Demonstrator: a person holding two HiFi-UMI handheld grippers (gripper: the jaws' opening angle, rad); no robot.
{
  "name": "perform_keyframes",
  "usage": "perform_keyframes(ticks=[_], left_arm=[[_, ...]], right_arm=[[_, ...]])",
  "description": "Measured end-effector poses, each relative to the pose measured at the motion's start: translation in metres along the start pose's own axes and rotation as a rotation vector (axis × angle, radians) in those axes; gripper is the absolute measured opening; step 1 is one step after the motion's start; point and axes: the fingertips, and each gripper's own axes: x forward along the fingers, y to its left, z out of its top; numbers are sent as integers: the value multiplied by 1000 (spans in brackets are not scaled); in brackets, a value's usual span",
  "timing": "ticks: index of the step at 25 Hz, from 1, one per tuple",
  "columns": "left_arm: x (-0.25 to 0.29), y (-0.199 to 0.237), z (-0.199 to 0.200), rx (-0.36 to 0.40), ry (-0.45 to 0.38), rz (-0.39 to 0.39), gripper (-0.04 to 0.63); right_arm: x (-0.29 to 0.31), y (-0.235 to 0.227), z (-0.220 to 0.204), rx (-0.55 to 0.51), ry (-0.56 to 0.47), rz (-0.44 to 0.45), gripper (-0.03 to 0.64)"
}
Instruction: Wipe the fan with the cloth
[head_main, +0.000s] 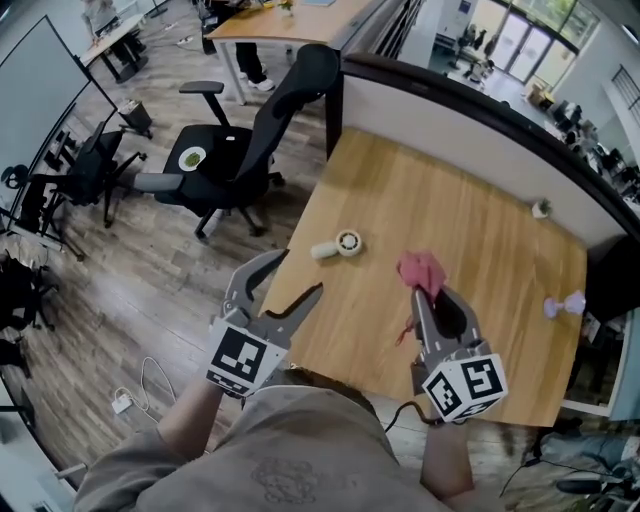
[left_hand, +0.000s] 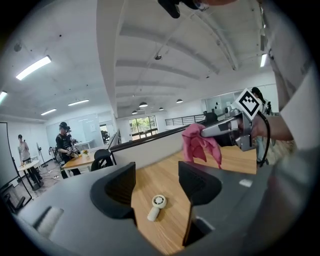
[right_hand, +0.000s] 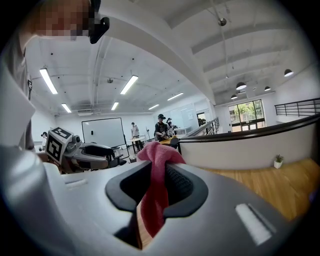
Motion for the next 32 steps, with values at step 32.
perform_keyframes(ticks=[32], left_arm=[[181, 29, -258, -21, 315, -224, 270]], right_arm=[[204, -63, -167, 95, 265, -39, 83]])
